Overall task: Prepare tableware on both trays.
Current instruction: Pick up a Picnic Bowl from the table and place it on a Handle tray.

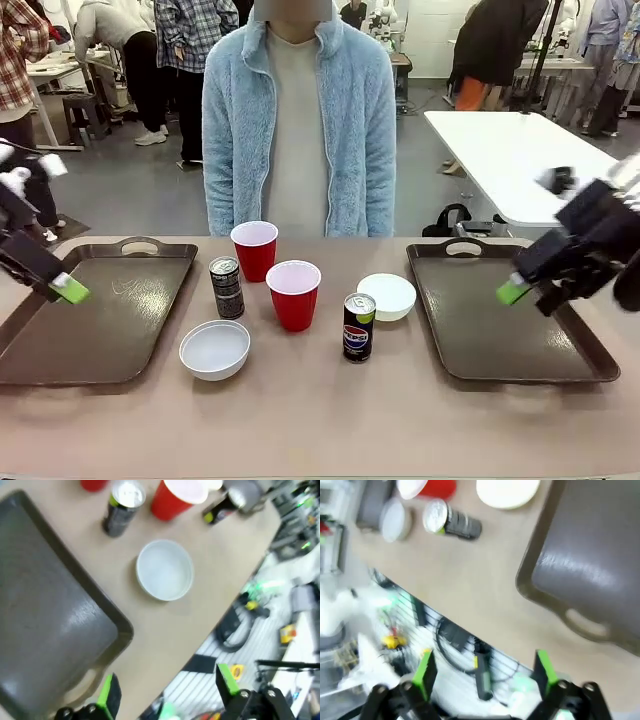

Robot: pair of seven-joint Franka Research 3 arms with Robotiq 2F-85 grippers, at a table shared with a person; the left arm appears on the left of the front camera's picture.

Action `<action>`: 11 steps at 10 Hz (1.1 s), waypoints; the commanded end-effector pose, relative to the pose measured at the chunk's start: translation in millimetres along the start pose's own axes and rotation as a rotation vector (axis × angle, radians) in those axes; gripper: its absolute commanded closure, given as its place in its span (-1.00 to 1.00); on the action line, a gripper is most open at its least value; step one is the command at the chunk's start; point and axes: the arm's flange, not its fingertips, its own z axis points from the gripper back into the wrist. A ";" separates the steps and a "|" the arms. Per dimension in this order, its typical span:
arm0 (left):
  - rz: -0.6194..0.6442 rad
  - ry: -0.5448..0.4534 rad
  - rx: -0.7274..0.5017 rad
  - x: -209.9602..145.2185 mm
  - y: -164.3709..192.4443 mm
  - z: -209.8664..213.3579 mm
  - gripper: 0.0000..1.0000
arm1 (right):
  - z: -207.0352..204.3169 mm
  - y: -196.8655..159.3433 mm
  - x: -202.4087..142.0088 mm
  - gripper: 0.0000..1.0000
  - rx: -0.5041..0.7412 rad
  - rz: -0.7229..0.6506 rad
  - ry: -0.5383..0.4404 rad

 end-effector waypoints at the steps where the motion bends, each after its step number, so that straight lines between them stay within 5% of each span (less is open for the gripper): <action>1: 0.132 -0.109 -0.099 -7.0 34.6 26.0 -1.00 | -3.1 -40.3 -42.7 -1.00 0.131 -0.109 -0.120; 4: 0.305 -0.250 -0.189 -39.6 88.1 61.3 -1.00 | 16.1 -80.2 -77.2 -1.00 0.192 -0.234 -0.183; 7: 0.417 -0.274 -0.243 -67.4 131.2 68.7 -1.00 | 32.2 -106.0 -100.3 -1.00 0.259 -0.270 -0.263; 11: 0.403 -0.316 -0.194 -64.8 125.5 64.1 -1.00 | 38.4 -108.5 -105.0 -1.00 0.256 -0.217 -0.285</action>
